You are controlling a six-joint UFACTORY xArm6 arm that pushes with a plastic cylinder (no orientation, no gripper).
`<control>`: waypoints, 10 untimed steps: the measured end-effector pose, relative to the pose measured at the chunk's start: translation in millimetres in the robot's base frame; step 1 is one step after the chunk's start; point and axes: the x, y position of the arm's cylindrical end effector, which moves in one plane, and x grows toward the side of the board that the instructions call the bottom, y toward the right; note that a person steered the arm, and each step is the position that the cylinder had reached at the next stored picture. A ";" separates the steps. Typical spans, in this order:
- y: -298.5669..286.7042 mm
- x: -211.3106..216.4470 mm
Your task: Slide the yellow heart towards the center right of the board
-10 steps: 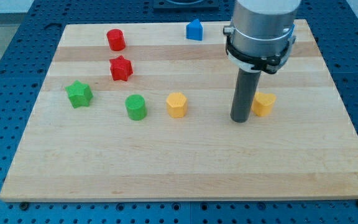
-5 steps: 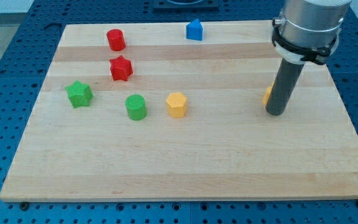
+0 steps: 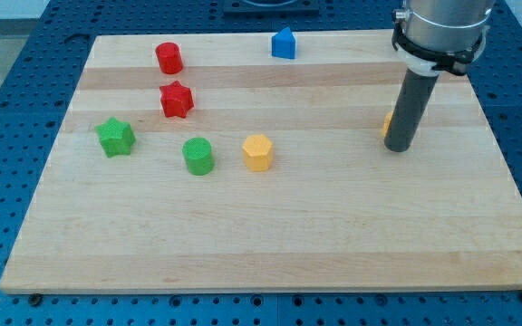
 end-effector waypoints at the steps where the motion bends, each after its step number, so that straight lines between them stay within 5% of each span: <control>1: 0.0 -2.0; 10: -14.1 -24.0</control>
